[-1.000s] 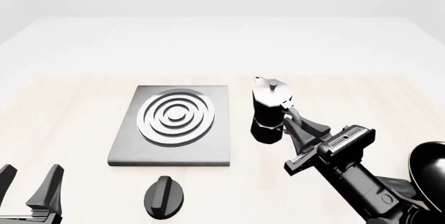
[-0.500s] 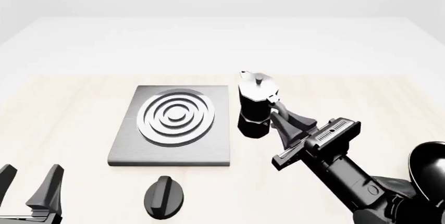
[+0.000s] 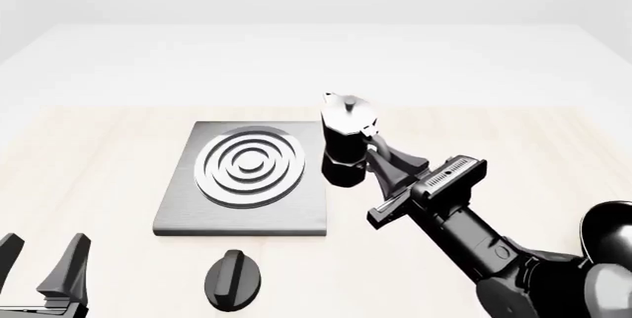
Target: Put the moka pot on the stove.
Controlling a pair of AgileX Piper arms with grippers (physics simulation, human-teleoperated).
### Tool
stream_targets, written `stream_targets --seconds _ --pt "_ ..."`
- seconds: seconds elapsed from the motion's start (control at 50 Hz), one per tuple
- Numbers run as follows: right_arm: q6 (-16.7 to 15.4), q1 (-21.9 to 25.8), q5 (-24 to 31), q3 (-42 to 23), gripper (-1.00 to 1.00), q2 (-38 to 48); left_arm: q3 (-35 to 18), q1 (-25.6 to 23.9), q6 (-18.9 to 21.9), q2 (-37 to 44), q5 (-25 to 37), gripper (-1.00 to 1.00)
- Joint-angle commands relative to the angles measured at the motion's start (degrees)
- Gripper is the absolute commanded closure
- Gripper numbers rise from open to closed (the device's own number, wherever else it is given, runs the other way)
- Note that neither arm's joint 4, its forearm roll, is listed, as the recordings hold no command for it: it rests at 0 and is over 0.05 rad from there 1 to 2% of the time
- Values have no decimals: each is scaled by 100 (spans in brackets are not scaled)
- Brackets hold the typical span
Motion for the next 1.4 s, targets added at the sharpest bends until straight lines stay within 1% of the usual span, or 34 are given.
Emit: stream_targets --seconds 0.02,0.5,0.66,0.84,1.4 --pt "-31 -53 28 -418 100 254 0 0 0 0 0 -100" --pt "4 74 25 -873 100 725 0 0 0 0 0 -100" --pt "110 99 -31 -984 100 814 0 0 0 0 0 -100" --pt "160 193 -51 -1117 100 947 0 0 0 0 0 -100" --pt "162 444 -12 -1649 100 1300 0 0 0 0 0 -100"
